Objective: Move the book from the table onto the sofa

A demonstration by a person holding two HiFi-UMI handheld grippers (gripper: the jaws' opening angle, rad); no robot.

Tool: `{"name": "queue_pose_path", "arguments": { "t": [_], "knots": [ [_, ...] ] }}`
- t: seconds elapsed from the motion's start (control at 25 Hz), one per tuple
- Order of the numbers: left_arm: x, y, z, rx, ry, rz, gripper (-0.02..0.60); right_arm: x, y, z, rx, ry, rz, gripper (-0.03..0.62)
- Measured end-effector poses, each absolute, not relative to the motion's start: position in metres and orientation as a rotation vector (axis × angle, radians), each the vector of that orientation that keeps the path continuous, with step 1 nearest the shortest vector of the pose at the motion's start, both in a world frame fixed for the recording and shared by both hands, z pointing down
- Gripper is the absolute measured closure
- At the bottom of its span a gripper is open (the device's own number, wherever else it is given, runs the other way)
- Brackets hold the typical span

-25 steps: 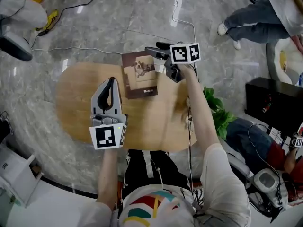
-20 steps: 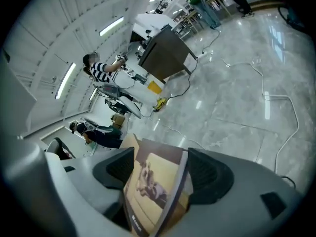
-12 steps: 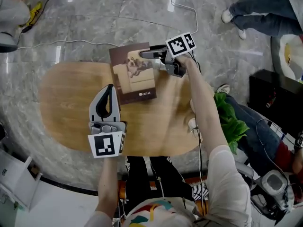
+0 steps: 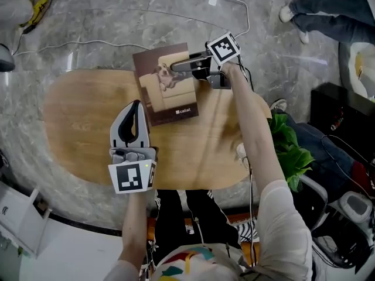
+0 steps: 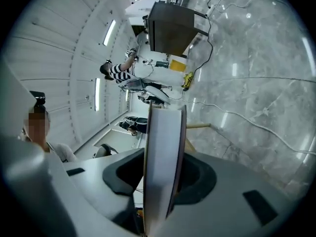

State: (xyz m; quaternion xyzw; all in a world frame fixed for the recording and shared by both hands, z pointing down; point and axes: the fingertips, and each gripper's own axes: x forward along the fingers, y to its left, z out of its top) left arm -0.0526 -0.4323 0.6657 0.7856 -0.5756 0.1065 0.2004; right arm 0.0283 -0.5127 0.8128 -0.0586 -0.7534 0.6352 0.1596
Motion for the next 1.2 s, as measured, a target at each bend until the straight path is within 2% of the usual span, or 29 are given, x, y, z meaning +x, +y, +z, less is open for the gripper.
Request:
{"name": "queue_pose_path", "arguments": {
  "t": [0.28,0.48,0.88,1.2],
  "knots": [
    [-0.076,-0.426,0.617,2.215,-1.670,0.282,0.575,0.015,-0.535,0.752,-0.016,-2.297,1.863,0.441],
    [-0.084,-0.433,0.554,2.289,-1.718,0.273,0.574,-0.003,-0.535,0.670,0.005,-2.419,1.887,0.441],
    [-0.137,-0.360,0.395,2.327,-1.912,0.163,0.575,-0.034,-0.460,0.490,0.086,-2.600,1.938,0.441],
    [-0.152,-0.271,0.349,2.259,-2.039,0.160,0.575,-0.027,-0.361,0.425,0.075,-2.663,1.922,0.441]
  ]
}}
